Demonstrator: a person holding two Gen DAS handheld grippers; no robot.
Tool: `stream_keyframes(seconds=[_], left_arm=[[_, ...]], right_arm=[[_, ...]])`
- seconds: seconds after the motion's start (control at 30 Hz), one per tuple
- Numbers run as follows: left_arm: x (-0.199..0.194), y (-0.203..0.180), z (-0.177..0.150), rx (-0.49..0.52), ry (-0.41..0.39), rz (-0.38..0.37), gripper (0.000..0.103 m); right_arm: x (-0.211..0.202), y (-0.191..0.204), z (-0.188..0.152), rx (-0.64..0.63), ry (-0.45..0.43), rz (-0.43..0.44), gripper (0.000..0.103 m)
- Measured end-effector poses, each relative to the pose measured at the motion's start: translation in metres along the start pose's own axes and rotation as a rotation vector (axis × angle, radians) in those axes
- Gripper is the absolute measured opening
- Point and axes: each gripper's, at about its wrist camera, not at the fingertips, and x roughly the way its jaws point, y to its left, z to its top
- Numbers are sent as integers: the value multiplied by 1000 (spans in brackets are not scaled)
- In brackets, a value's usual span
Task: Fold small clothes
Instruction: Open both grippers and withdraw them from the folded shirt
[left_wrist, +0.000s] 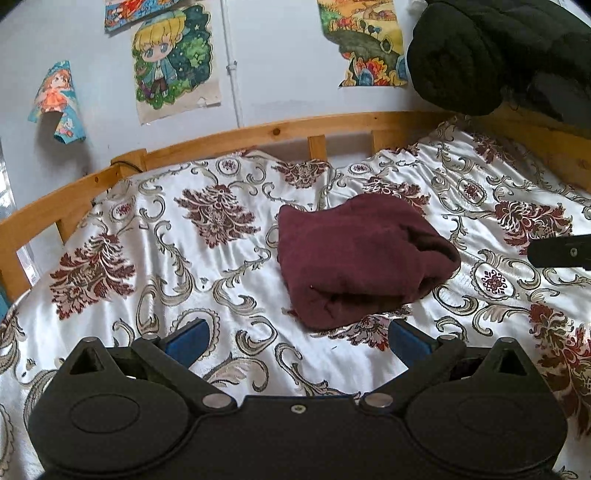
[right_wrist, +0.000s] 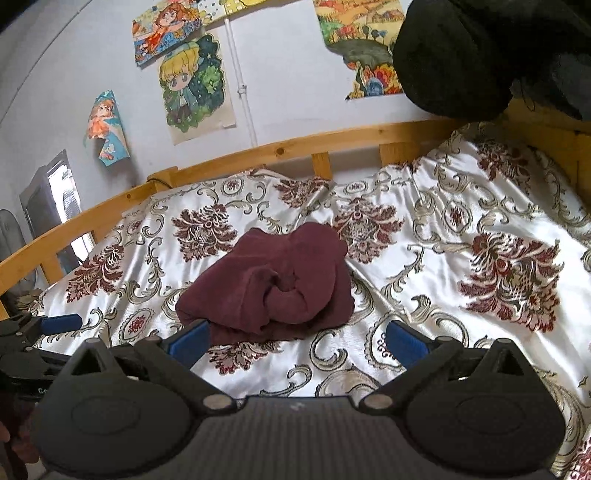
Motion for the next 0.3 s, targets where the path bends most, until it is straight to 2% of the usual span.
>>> stream_keyframes(seconds=[0.3], left_arm=[[5,-1,-5,0,29,-10,102]], right_arm=[[5,-3,-3,19,22,4,103]])
